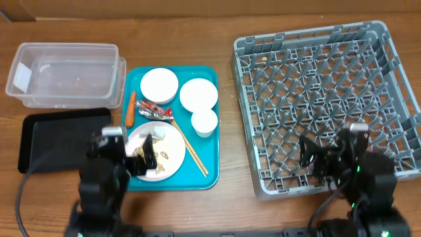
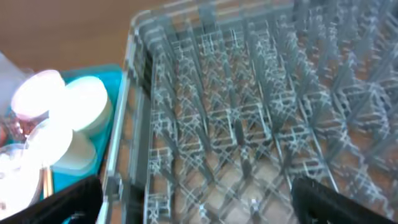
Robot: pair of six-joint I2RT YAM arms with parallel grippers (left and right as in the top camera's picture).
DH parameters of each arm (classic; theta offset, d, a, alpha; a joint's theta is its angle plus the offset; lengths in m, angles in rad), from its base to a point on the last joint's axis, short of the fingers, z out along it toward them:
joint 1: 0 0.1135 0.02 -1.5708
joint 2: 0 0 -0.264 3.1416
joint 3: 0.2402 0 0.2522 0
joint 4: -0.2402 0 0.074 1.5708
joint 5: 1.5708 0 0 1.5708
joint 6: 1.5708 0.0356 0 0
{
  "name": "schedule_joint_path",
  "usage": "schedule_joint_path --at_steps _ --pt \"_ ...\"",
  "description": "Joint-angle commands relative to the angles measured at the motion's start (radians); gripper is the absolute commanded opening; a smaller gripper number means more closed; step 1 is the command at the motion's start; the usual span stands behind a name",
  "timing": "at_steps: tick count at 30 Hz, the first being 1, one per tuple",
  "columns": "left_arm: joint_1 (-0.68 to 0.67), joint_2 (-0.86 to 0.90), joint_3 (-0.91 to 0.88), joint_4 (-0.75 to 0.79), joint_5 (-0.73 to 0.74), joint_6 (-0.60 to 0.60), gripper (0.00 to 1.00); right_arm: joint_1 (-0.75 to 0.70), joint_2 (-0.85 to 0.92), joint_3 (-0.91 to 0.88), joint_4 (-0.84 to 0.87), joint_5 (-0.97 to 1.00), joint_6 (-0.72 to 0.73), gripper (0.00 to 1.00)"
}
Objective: Sort waste into correct bins and load items into the dishwasher
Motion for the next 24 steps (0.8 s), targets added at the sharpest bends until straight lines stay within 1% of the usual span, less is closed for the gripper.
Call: schedule_joint_path --at_steps 1,3,4,7,10,13,14,16,19,20,24 --pt "0.004 0.251 0.264 -0.14 0.016 -0.003 1.0 -0.002 0.172 0.181 -0.108 0.004 0.0 1.0" --pt "0.004 0.384 0.398 -0.243 0.024 -0.003 1.0 -0.002 0.268 0.26 -0.169 0.001 0.0 1.0" --pt "0.004 0.433 0.436 -0.271 0.024 -0.003 1.0 -0.002 0.308 0.289 -0.19 0.001 0.0 1.0" --pt "0.004 0.529 0.464 -0.279 0.025 -0.008 1.0 -0.002 0.352 0.303 -0.188 -0.006 0.0 1.0" --pt "0.004 0.657 0.464 -0.222 0.024 -0.032 1.0 -0.002 0.393 0.303 -0.193 -0.006 0.0 1.0" --pt "0.004 0.797 0.464 -0.153 0.025 -0.135 1.0 -0.002 0.41 0.302 -0.192 -0.006 0.0 1.0" --pt "0.004 0.869 0.464 -0.116 0.025 -0.207 1.0 -0.002 0.412 0.302 -0.192 -0.006 0.0 1.0" --pt "0.004 0.929 0.464 -0.08 0.034 -0.254 1.0 -0.002 0.412 0.302 -0.191 -0.006 0.0 1.0" --pt "0.004 1.032 0.464 -0.012 0.093 -0.258 0.98 -0.002 0.412 0.302 -0.192 -0.006 0.0 1.0" --pt "0.004 1.065 0.464 0.004 0.103 -0.258 0.95 -0.002 0.412 0.302 -0.191 -0.006 0.0 1.0" --pt "0.004 1.174 0.464 0.015 0.103 -0.303 0.93 -0.002 0.412 0.302 -0.191 -0.006 0.0 1.0"
